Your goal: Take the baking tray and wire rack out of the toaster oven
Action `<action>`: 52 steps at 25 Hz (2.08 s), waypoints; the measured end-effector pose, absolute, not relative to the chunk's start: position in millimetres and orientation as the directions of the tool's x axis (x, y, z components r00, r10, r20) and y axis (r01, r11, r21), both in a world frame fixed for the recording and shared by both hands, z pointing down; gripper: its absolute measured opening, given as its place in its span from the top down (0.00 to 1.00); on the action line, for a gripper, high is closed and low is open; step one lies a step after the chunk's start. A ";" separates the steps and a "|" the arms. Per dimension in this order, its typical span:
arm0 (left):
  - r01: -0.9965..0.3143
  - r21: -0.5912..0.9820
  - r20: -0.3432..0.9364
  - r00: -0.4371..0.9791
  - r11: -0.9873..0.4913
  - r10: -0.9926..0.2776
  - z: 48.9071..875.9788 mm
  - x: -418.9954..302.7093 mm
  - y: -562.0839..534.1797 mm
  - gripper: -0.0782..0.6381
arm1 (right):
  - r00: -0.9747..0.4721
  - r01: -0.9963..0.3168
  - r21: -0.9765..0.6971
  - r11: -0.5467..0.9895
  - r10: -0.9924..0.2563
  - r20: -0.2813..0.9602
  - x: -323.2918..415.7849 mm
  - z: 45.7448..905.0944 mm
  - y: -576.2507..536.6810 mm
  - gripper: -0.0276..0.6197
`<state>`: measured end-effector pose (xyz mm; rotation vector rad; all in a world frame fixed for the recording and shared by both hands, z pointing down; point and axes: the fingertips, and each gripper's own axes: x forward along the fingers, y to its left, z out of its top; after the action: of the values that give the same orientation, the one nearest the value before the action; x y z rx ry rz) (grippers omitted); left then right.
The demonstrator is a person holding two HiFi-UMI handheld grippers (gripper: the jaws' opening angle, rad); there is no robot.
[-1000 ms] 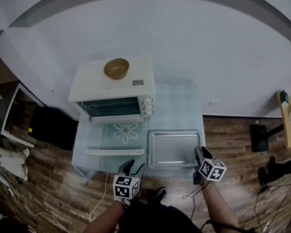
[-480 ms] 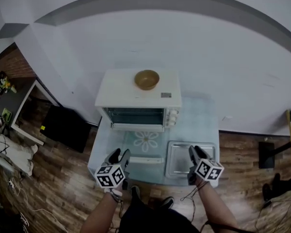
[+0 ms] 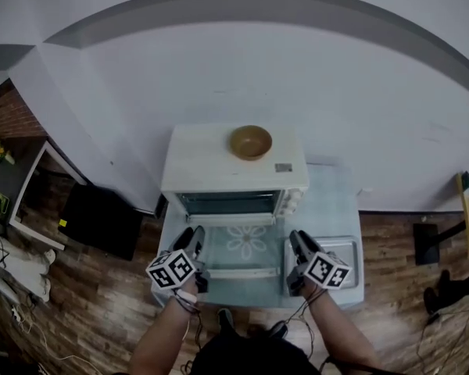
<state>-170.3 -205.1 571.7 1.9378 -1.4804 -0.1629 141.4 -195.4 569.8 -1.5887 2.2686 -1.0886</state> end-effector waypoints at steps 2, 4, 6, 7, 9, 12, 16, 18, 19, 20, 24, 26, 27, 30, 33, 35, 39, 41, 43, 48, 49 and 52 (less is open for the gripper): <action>-0.766 0.632 0.285 0.367 -0.114 -0.886 578.5 -175.2 -220.6 0.67 | -0.416 -0.720 -0.678 0.148 -0.874 0.251 128.4 570.0 -202.7 0.76; -0.716 0.691 0.274 0.388 -0.100 -0.880 585.7 -178.7 -233.0 0.67 | -0.418 -0.680 -0.721 0.130 -0.877 0.237 115.1 572.5 -208.9 0.77; -0.656 0.752 0.265 0.399 -0.071 -0.878 595.1 -183.4 -244.6 0.67 | -0.411 -0.647 -0.755 0.106 -0.883 0.228 104.4 573.9 -215.6 0.77; -0.626 0.778 0.260 0.403 -0.057 -0.878 599.3 -185.8 -251.0 0.67 | -0.403 -0.627 -0.774 0.087 -0.887 0.226 99.7 575.3 -219.2 0.77; -0.582 0.812 0.248 0.409 -0.042 -0.878 605.1 -189.6 -265.0 0.67 | -0.380 -0.592 -0.804 0.056 -0.899 0.218 91.4 579.4 -228.7 0.79; -0.571 0.820 0.234 0.414 -0.051 -0.880 606.8 -192.3 -285.5 0.67 | -0.339 -0.563 -0.826 0.007 -0.914 0.223 79.8 587.3 -241.6 0.81; -0.550 0.834 0.216 0.416 -0.054 -0.884 609.7 -190.5 -307.1 0.67 | -0.322 -0.540 -0.841 -0.014 -0.920 0.223 61.9 595.6 -262.7 0.81; -0.554 0.830 0.221 0.432 -0.064 -0.875 614.4 -186.8 -313.1 0.67 | -0.322 -0.535 -0.845 -0.016 -0.920 0.221 54.5 601.4 -275.7 0.81; -0.558 0.827 0.224 0.438 -0.067 -0.871 616.8 -185.6 -315.9 0.67 | -0.319 -0.526 -0.850 -0.029 -0.920 0.229 51.6 605.4 -281.6 0.81; -0.556 0.828 0.225 0.441 -0.068 -0.869 619.0 -184.9 -319.0 0.67 | -0.315 -0.517 -0.855 -0.048 -0.918 0.241 49.5 609.4 -287.2 0.80; -0.521 0.852 0.217 0.433 -0.046 -0.875 626.3 -184.1 -332.7 0.67 | -0.307 -0.489 -0.870 -0.063 -0.921 0.239 46.3 617.5 -315.9 0.78; -0.507 0.861 0.215 0.428 -0.035 -0.878 628.8 -183.7 -338.8 0.67 | -0.307 -0.492 -0.868 -0.060 -0.922 0.238 44.3 619.5 -329.6 0.78; -0.507 0.861 0.217 0.428 -0.034 -0.877 629.7 -183.1 -341.9 0.67 | -0.311 -0.502 -0.863 -0.047 -0.922 0.231 43.4 620.3 -337.2 0.79; -0.529 0.848 0.234 0.432 -0.034 -0.871 632.4 -179.4 -349.1 0.68 | -0.316 -0.515 -0.856 -0.042 -0.919 0.235 42.5 625.6 -348.9 0.82; -0.545 0.838 0.246 0.431 -0.033 -0.868 632.8 -178.0 -351.1 0.76 | -0.325 -0.503 -0.862 -0.058 -0.912 0.251 39.6 629.3 -346.6 0.83; -0.540 0.841 0.242 0.430 -0.034 -0.870 631.5 -177.9 -349.5 0.77 | -0.336 -0.495 -0.867 -0.059 -0.907 0.254 38.5 628.8 -344.3 0.86; -0.521 0.853 0.231 0.433 -0.034 -0.871 631.9 -177.0 -336.7 0.78 | -0.370 -0.489 -0.872 -0.015 -0.902 0.223 39.3 626.9 -338.0 0.86; -0.514 0.857 0.231 0.434 -0.029 -0.871 631.6 -177.3 -327.4 0.78 | -0.383 -0.489 -0.872 -0.006 -0.897 0.220 38.5 627.6 -328.5 0.86; -0.513 0.858 0.234 0.440 -0.029 -0.867 632.1 -177.6 -316.3 0.78 | -0.391 -0.493 -0.870 -0.004 -0.893 0.226 38.6 628.2 -317.2 0.86; -0.516 0.856 0.245 0.446 -0.024 -0.861 632.4 -175.0 -287.4 0.78 | -0.407 -0.490 -0.872 -0.014 -0.881 0.243 41.7 628.5 -287.9 0.87; -0.517 0.856 0.247 0.447 -0.023 -0.860 632.5 -174.9 -282.6 0.78 | -0.411 -0.488 -0.872 -0.013 -0.879 0.243 41.9 628.5 -283.3 0.87; -0.523 0.852 0.248 0.455 -0.032 -0.856 632.8 -174.7 -276.1 0.78 | -0.423 -0.488 -0.873 0.001 -0.875 0.235 41.8 627.7 -277.4 0.86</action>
<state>-174.7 -276.1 632.8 1.6950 -1.1996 -0.4117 41.8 -277.4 627.7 -1.4050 1.9078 -1.3979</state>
